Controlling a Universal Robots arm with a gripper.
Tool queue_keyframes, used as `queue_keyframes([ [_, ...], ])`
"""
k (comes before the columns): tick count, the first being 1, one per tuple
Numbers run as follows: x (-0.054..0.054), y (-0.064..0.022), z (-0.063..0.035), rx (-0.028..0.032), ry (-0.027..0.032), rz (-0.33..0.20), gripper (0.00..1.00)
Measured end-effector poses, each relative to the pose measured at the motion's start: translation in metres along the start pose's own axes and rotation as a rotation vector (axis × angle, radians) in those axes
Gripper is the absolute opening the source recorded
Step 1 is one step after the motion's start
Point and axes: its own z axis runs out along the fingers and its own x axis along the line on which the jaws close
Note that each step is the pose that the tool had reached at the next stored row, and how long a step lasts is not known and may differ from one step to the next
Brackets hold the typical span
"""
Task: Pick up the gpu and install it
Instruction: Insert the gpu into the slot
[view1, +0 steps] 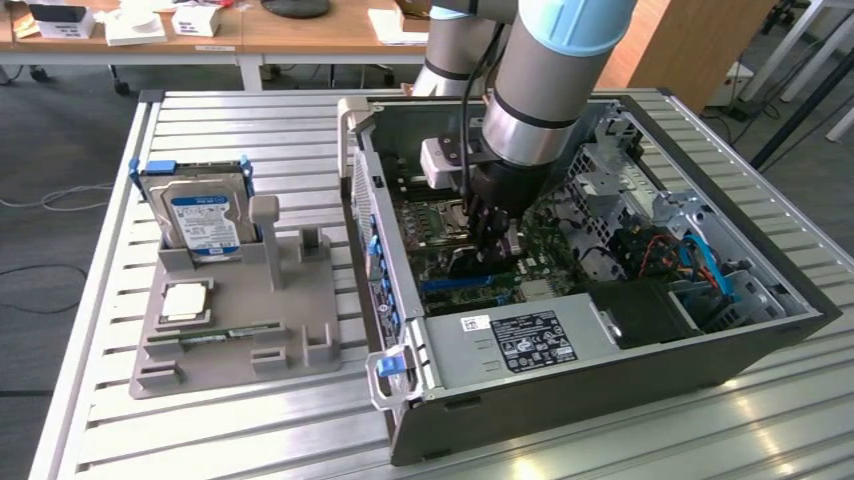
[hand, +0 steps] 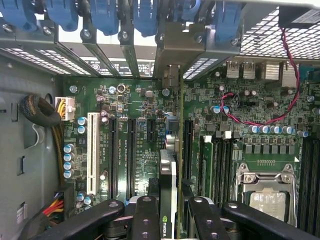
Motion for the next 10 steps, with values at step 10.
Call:
queue_keyframes([
  [10, 0.0001, 0.0000, 0.0000, 0.0008, -0.0002, 0.014, 0.27],
])
